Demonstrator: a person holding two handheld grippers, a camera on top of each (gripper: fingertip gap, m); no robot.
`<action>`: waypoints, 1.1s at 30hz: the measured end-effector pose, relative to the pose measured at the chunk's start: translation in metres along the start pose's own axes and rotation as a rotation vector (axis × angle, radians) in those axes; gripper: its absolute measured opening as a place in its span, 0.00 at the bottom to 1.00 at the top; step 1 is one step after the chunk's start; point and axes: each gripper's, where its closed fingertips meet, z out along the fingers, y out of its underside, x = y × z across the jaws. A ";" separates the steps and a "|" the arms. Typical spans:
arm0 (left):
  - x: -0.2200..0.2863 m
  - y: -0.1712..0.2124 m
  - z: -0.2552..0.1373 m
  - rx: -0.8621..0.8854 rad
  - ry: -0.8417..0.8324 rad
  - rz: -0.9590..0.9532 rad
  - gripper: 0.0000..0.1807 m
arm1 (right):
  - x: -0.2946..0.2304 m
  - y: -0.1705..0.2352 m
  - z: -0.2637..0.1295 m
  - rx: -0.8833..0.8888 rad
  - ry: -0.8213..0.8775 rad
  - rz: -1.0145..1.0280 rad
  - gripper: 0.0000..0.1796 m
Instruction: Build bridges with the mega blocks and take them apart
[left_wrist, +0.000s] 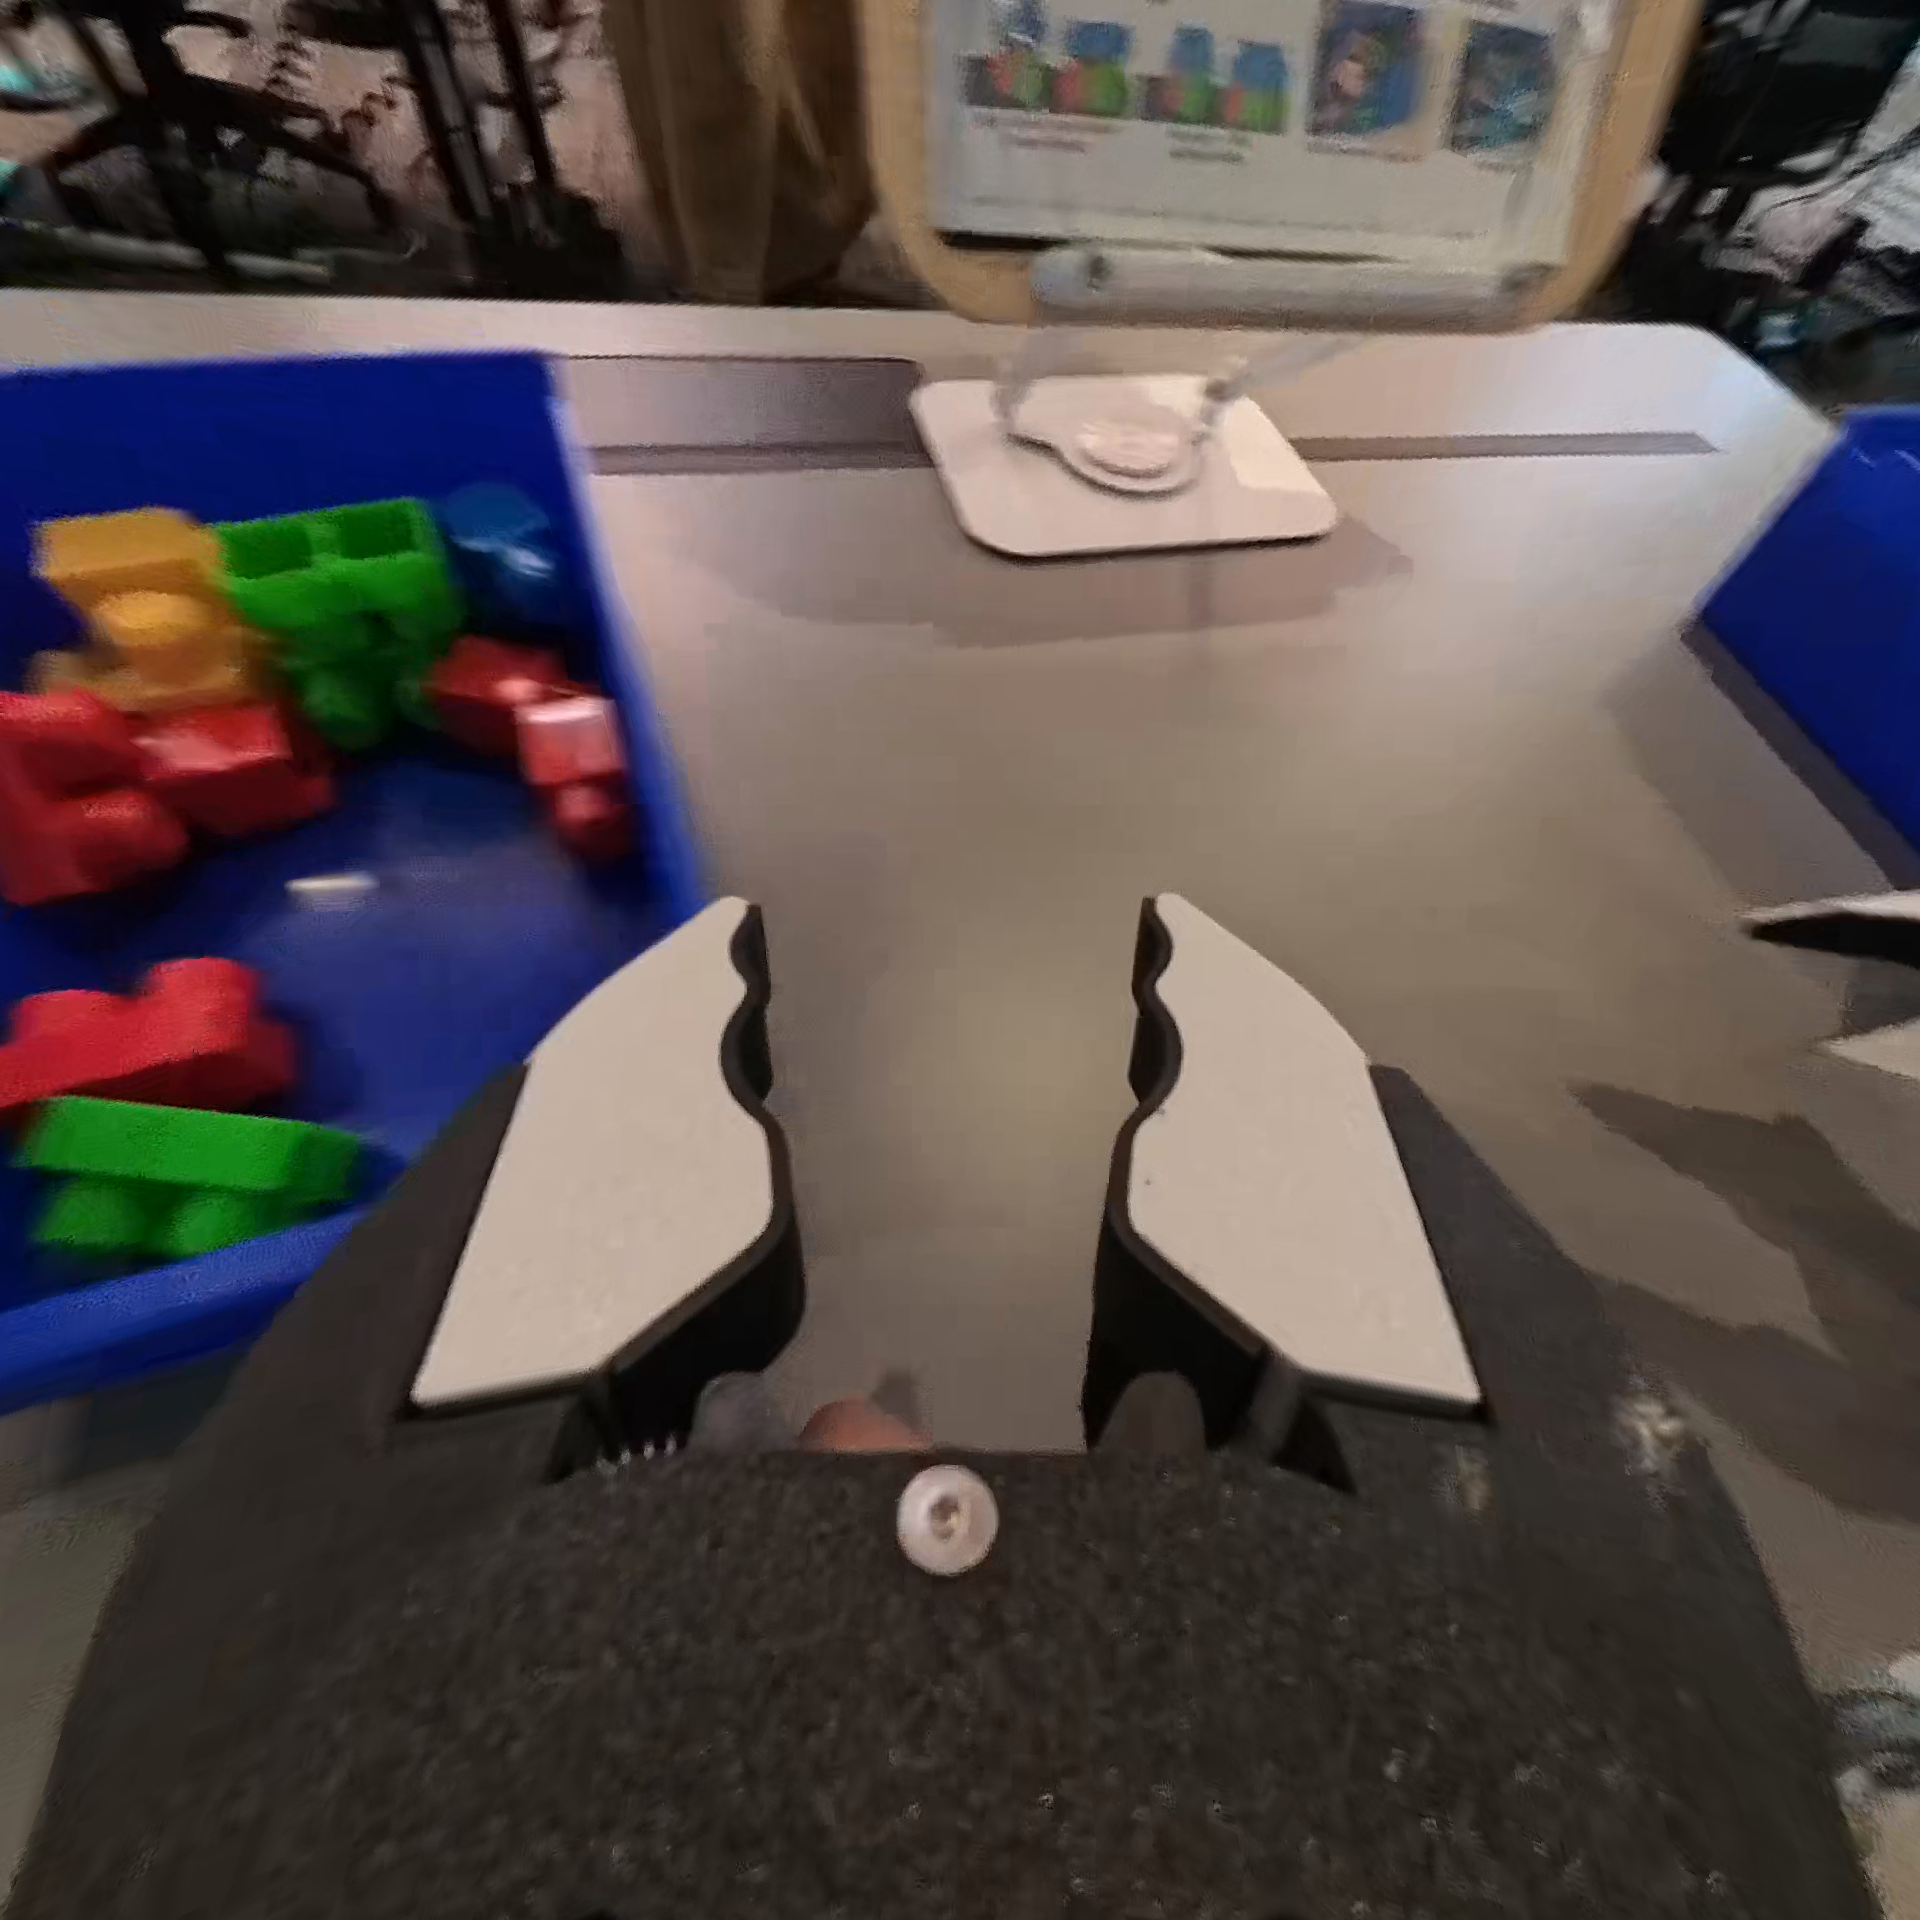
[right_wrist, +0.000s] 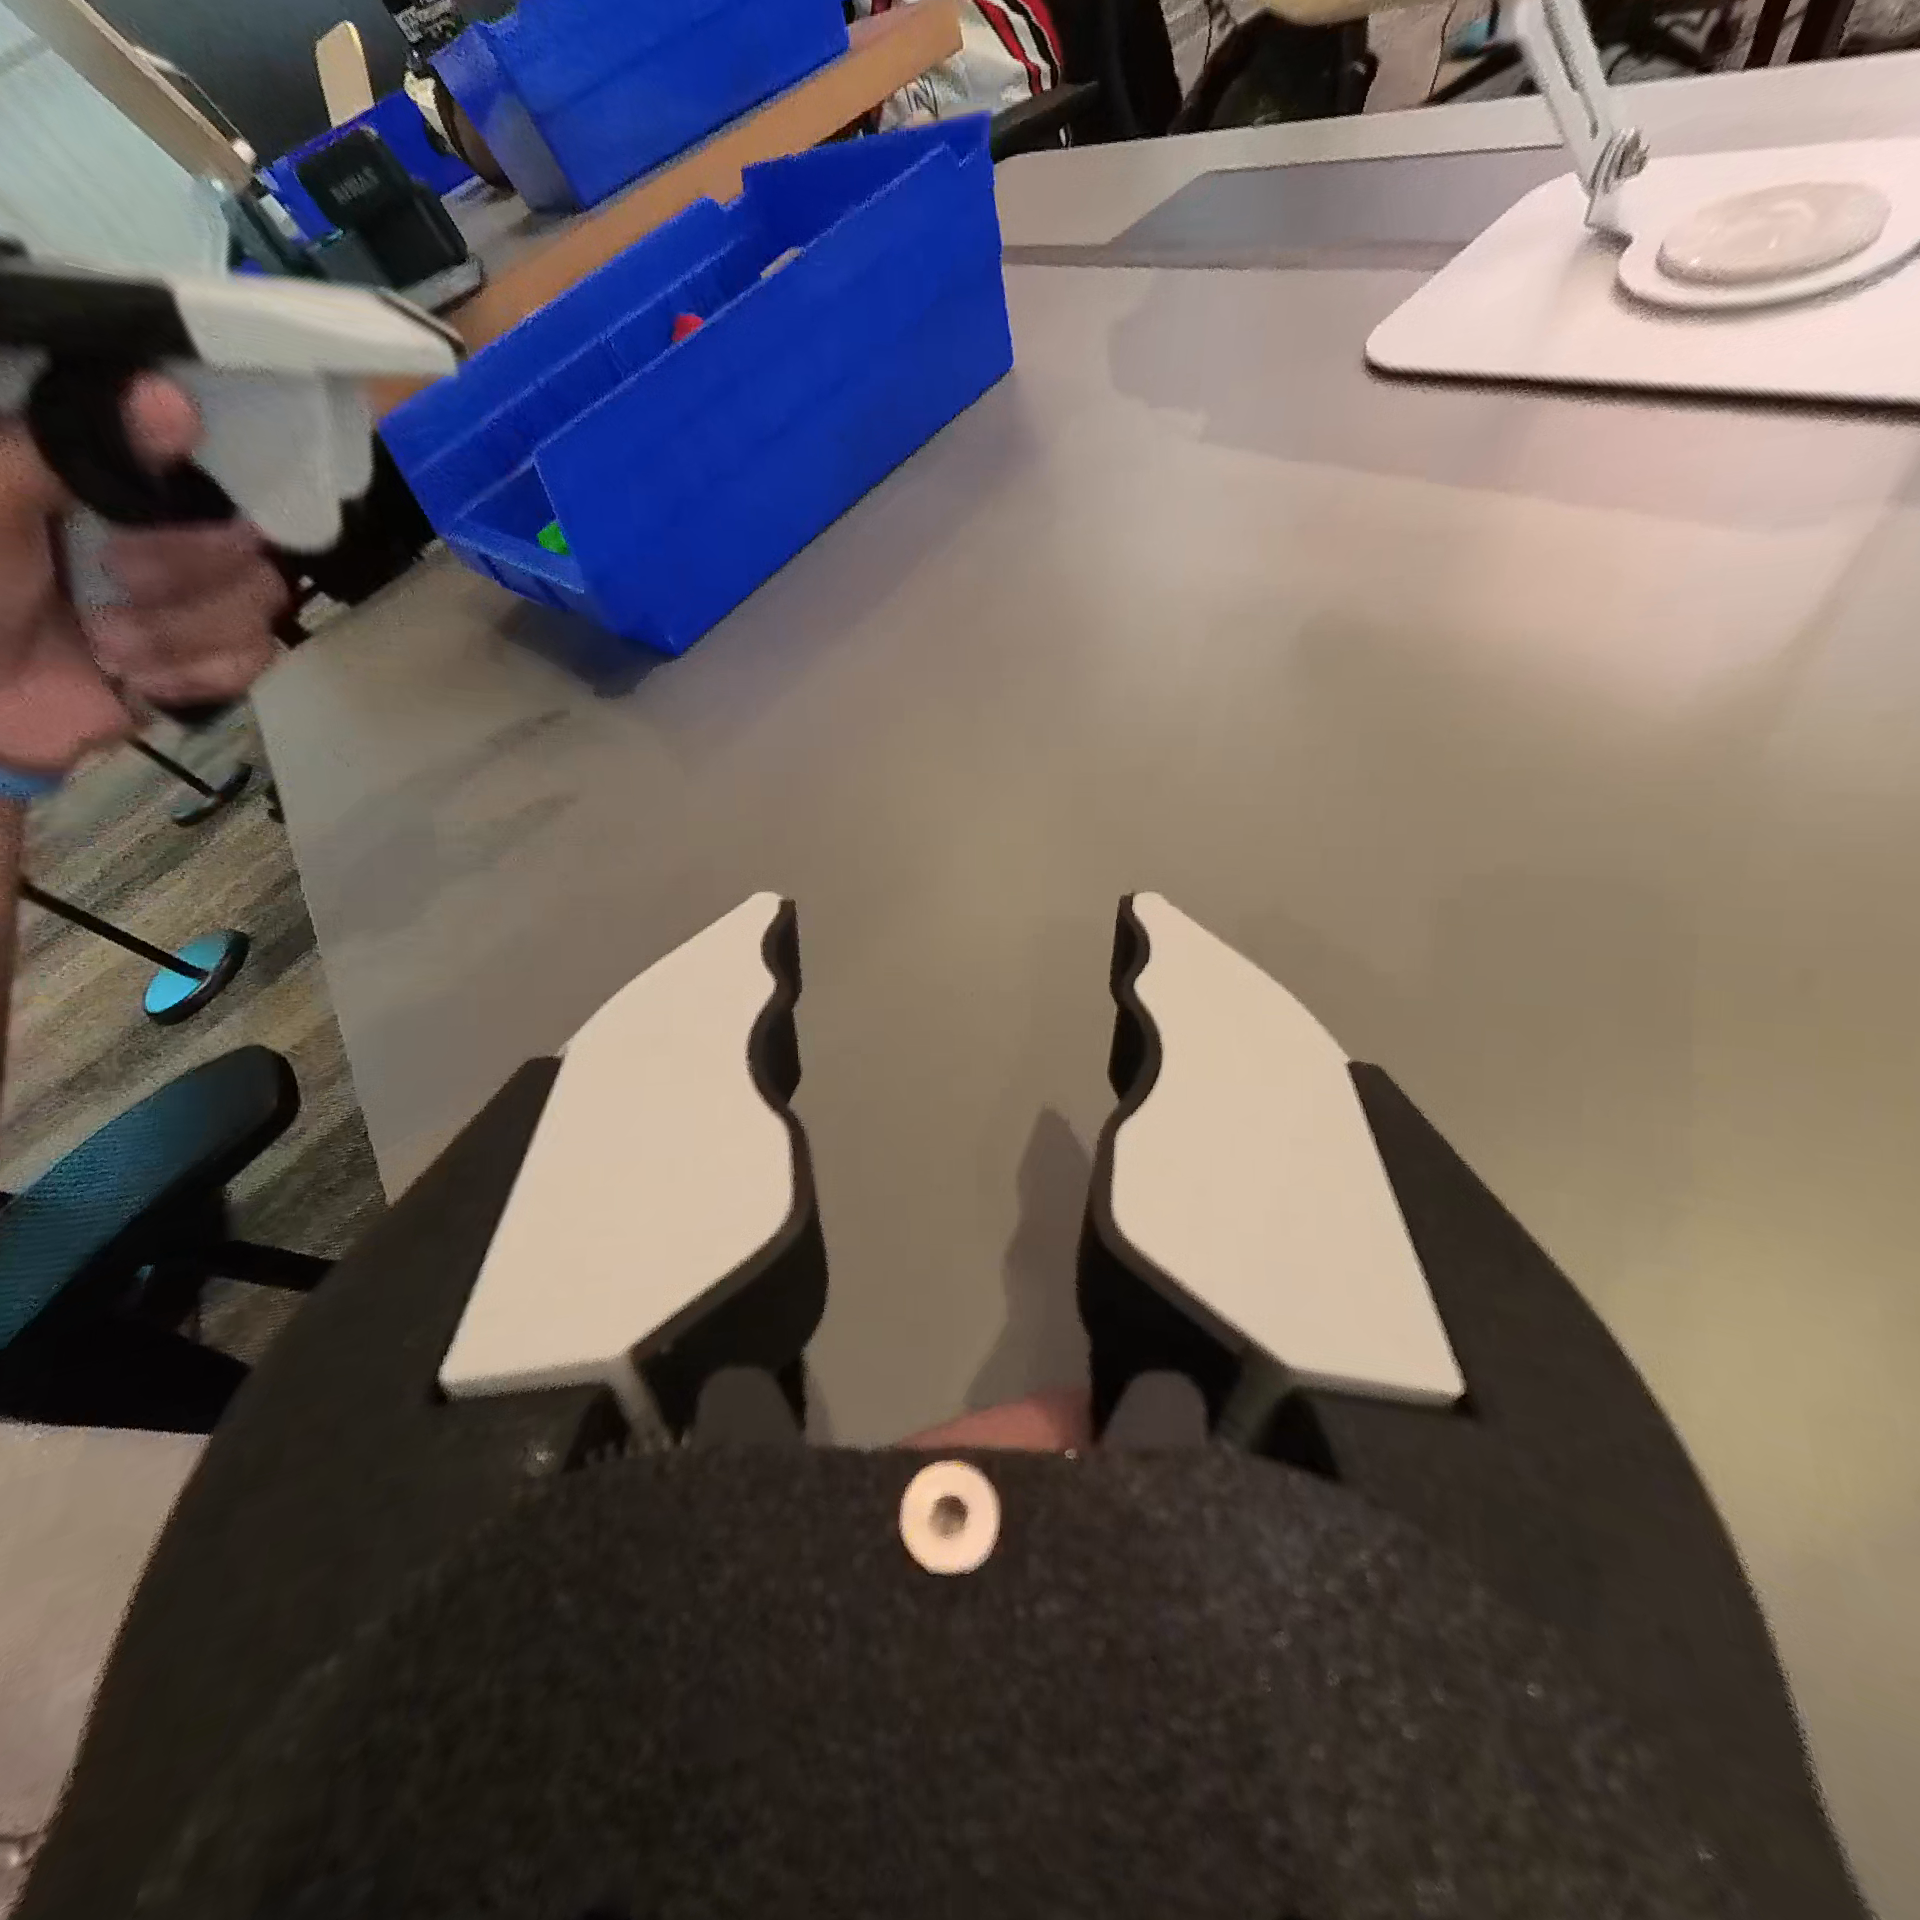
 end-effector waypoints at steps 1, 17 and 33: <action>-0.022 -0.011 -0.001 -0.018 -0.039 0.002 0.36 | 0.000 -0.003 0.000 0.001 -0.001 -0.007 0.32; -0.147 0.019 0.163 -0.643 0.084 -0.339 0.37 | -0.023 -0.007 0.023 -0.079 -0.112 -0.014 0.32; -0.166 0.040 0.155 -0.708 -0.009 -0.250 0.42 | -0.043 -0.002 0.029 -0.135 -0.157 -0.046 0.31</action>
